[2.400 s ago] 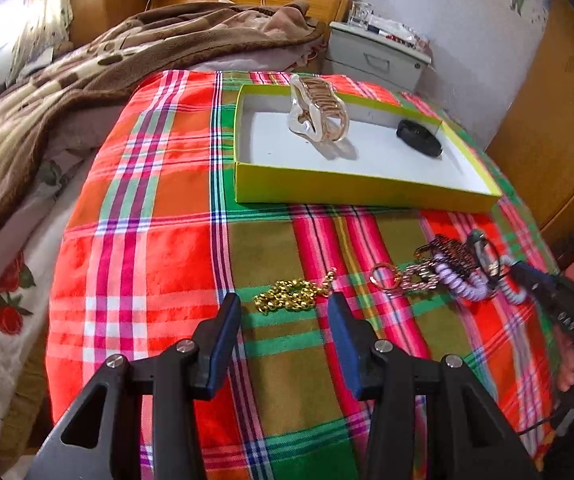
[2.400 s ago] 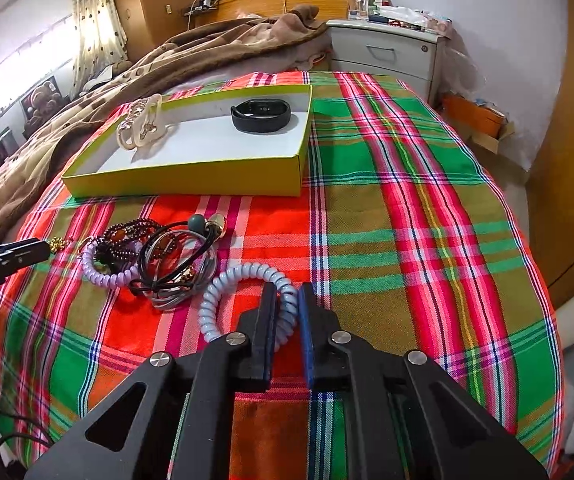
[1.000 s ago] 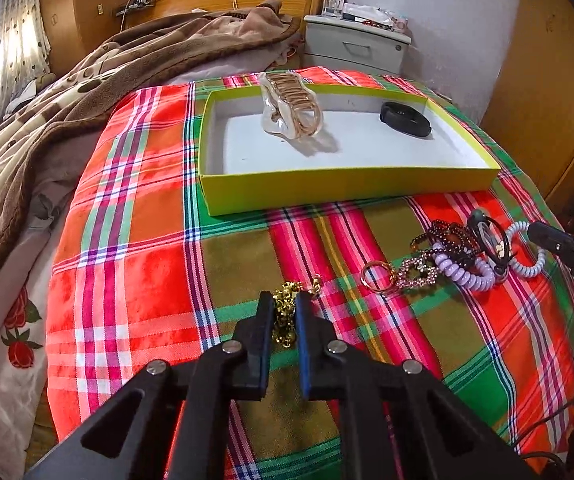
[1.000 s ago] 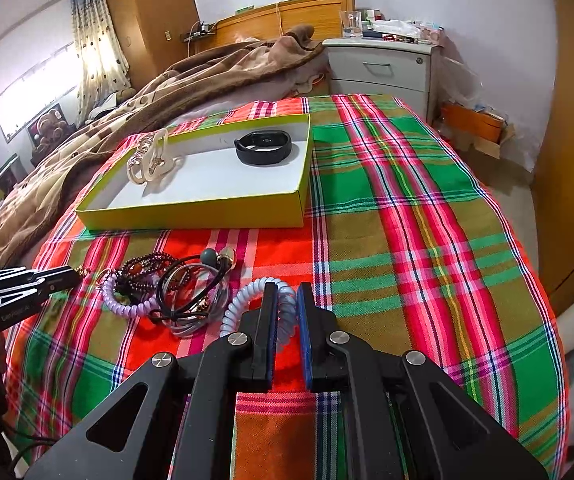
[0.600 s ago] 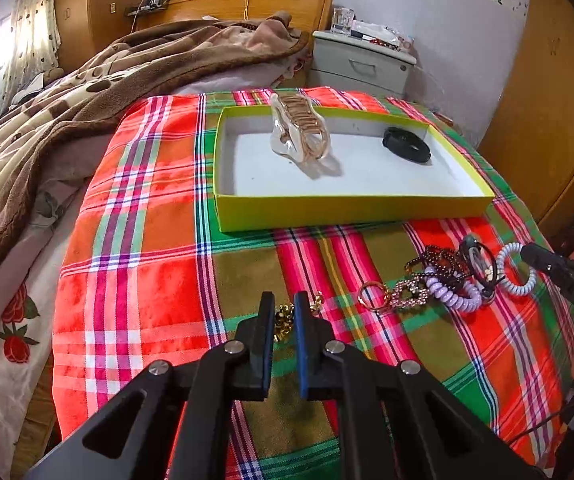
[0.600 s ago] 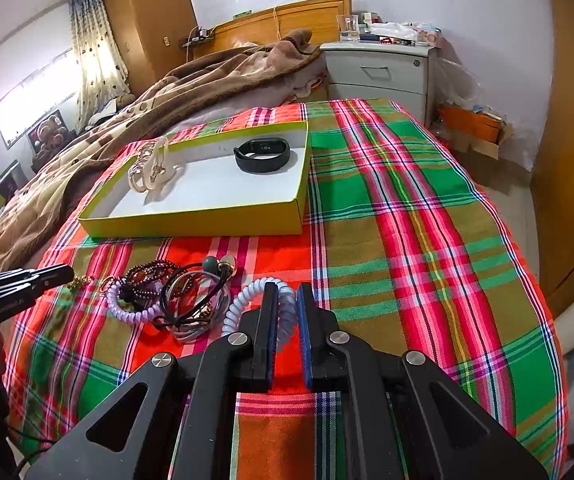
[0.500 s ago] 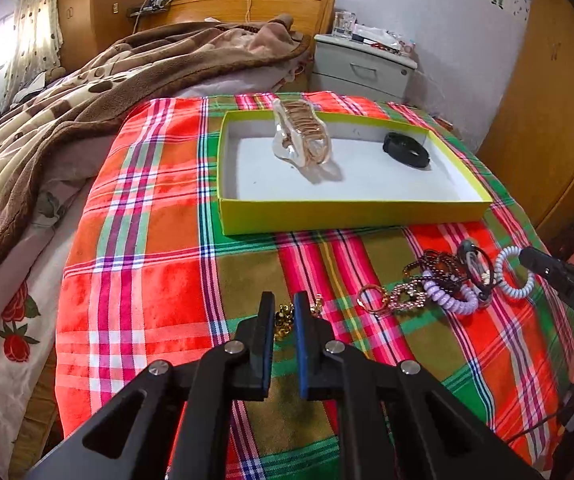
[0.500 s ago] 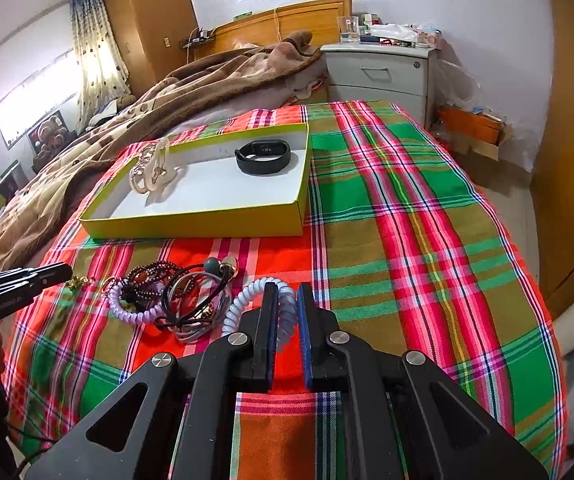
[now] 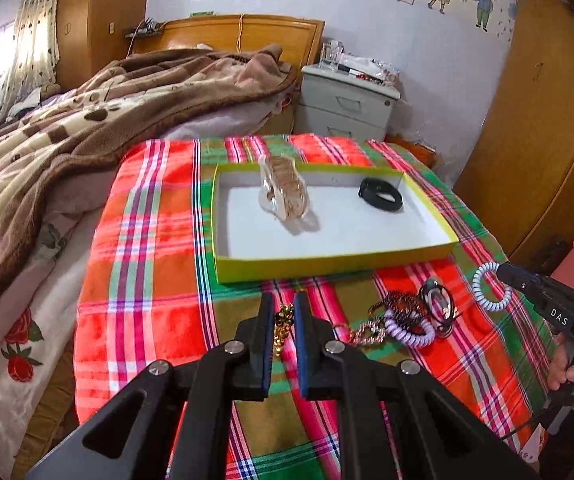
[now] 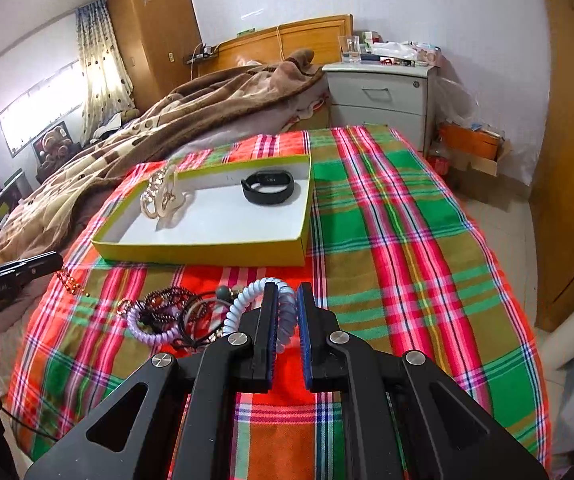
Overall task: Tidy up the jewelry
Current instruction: 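Carry the gold chain into the box and release while the right gripper drops the coiled tie there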
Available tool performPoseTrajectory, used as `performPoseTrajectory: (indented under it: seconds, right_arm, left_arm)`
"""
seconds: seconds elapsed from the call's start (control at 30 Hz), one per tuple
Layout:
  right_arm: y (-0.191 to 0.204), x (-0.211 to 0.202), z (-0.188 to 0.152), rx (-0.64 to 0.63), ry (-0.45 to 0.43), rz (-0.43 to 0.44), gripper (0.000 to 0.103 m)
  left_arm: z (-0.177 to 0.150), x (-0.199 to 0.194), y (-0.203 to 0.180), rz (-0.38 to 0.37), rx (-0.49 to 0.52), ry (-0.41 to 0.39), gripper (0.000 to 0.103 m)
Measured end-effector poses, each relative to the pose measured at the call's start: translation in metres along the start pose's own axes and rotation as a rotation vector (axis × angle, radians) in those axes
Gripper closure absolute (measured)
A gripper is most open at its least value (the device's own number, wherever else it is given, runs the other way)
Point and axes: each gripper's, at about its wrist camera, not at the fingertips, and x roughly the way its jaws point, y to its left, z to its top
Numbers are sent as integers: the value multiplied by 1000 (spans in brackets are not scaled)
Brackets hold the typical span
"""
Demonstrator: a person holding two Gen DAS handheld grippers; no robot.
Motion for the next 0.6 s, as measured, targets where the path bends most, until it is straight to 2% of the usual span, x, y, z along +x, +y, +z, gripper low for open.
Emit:
performPoseTrajectory:
  seconds: [0.27, 0.6]
  right_arm:
    - [6, 1, 23, -13, -22, 29, 93]
    - [22, 26, 68, -34, -26, 80, 93]
  left_arm:
    - [23, -9, -2, -1, 1, -47, 93]
    - [63, -5, 0, -26, 4, -91, 95]
